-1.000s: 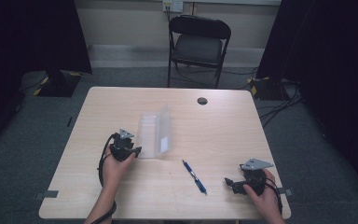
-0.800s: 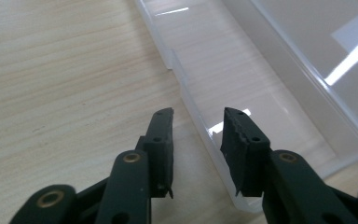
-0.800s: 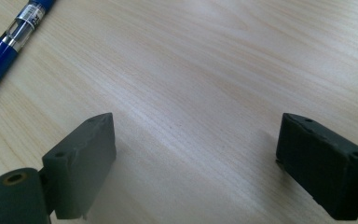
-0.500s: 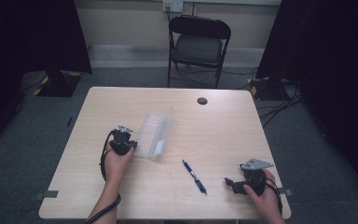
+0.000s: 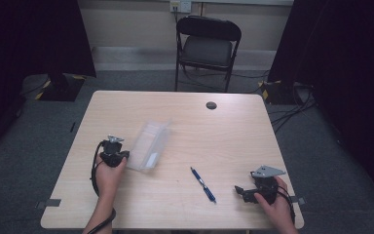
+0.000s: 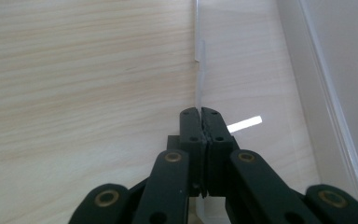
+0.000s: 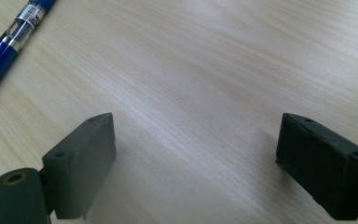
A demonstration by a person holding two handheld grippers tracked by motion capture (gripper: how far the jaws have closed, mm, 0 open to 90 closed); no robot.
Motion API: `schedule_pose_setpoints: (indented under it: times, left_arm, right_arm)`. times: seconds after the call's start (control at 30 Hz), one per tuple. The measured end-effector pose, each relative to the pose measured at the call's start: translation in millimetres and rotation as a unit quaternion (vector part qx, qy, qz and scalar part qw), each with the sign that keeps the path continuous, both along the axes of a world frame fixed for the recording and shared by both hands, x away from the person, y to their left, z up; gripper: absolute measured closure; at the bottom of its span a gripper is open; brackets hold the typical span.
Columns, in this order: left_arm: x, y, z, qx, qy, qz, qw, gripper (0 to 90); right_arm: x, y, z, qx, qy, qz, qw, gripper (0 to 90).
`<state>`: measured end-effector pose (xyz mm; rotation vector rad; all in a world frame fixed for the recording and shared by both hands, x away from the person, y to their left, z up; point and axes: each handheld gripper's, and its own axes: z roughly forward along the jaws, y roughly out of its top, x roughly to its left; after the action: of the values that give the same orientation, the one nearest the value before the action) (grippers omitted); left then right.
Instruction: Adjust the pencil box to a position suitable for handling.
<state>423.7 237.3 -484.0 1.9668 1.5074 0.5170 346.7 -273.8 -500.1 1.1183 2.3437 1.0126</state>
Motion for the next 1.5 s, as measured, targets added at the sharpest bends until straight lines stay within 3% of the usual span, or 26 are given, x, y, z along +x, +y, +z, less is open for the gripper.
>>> schedule_pose_setpoints:
  times: [0.17,0.23,0.3,0.47,0.6,0.83,1.13,1.37,1.5]
  left_arm:
    - [-2.3,11.0,-0.8,-0.014,-0.001,0.023,0.9996,88.4]
    - [-3.3,13.1,-0.5,-0.021,0.006,0.027,0.9994,78.9]
    - [-6.3,13.0,-0.1,-0.016,0.008,0.025,0.9995,65.9]
    - [-15.9,7.8,0.2,-0.004,0.008,0.017,0.9998,59.9]
    - [-21.2,4.1,1.6,-0.014,0.020,0.007,0.9997,56.5]
    - [-28.7,-12.3,4.1,-0.008,0.030,-0.030,0.9991,53.9]
    - [-31.0,-36.3,6.2,0.000,0.020,-0.059,0.9980,50.4]
    - [-30.3,-53.9,8.5,-0.006,0.014,-0.061,0.9980,45.5]
    - [-30.8,-59.0,11.1,-0.005,0.014,-0.064,0.9978,35.0]
  right_arm:
    - [0.0,0.0,0.0,0.000,0.000,0.000,1.0000,10.7]
    - [0.1,0.0,-0.1,0.001,0.000,0.000,1.0000,10.7]
    - [0.0,0.0,-0.1,0.001,0.000,0.000,1.0000,10.7]
    - [0.0,0.0,-0.1,0.001,0.000,0.000,1.0000,10.7]
    - [0.1,0.0,-0.1,0.001,0.000,0.000,1.0000,10.7]
    - [0.1,0.0,-0.1,0.001,0.000,0.000,1.0000,10.7]
    - [0.0,0.0,0.0,0.001,0.000,0.000,1.0000,10.7]
    - [0.0,0.0,-0.1,0.001,0.000,0.000,1.0000,10.7]
    - [0.1,0.0,-0.1,0.001,0.000,0.000,1.0000,10.7]
